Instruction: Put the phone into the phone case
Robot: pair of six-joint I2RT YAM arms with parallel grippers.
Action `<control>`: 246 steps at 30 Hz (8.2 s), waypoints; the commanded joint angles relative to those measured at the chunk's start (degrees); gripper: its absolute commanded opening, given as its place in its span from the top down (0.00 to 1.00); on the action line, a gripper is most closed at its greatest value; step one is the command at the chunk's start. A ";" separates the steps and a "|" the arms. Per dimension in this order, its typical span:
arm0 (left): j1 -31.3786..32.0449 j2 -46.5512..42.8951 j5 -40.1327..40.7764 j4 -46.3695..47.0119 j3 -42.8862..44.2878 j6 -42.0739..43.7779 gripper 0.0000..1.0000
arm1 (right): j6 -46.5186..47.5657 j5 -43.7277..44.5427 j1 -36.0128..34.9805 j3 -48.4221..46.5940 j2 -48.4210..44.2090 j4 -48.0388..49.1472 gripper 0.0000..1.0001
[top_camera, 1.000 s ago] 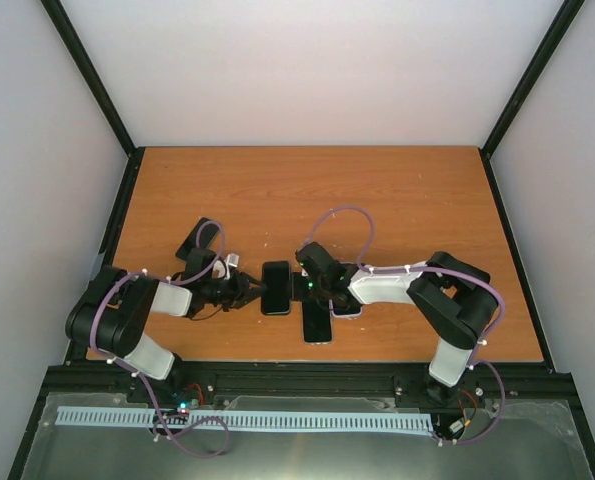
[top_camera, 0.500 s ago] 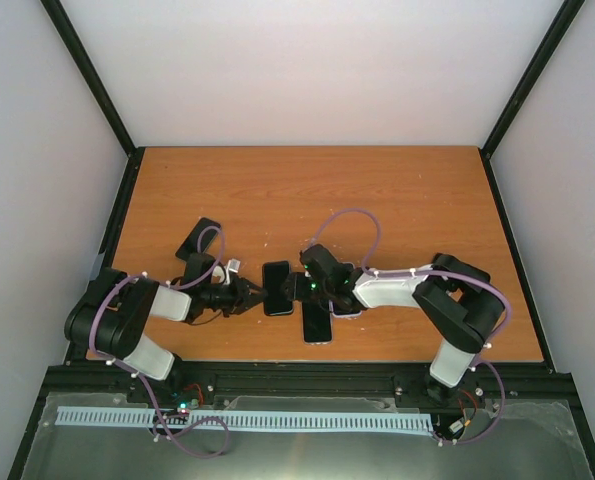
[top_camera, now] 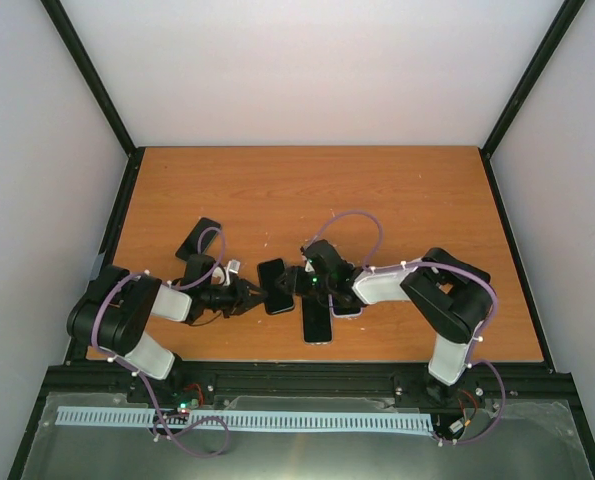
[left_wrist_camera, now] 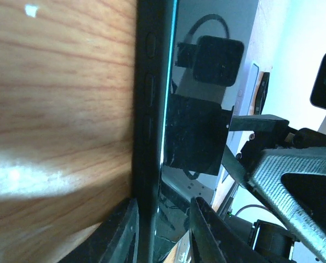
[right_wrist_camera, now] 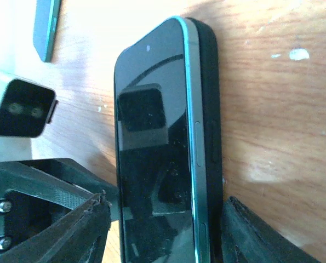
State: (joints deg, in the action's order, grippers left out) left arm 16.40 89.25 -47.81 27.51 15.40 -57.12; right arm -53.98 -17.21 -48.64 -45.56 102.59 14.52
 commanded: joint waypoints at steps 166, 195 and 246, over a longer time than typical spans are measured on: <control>0.32 -25.91 -11.84 5.49 12.02 -2.99 1.00 | -6.49 -21.18 5.81 19.83 -31.26 22.07 0.26; 0.30 -17.69 -6.04 -3.98 12.14 5.32 0.82 | -13.44 -16.45 5.66 22.97 -28.59 28.17 0.97; 0.08 -21.35 18.64 -37.47 21.11 15.52 0.01 | 4.77 -8.35 17.53 3.28 -9.76 -7.28 0.49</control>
State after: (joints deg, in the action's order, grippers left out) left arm 16.71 68.29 -28.91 -10.13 33.43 -41.69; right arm -53.25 -26.89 -32.75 -40.95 97.32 12.12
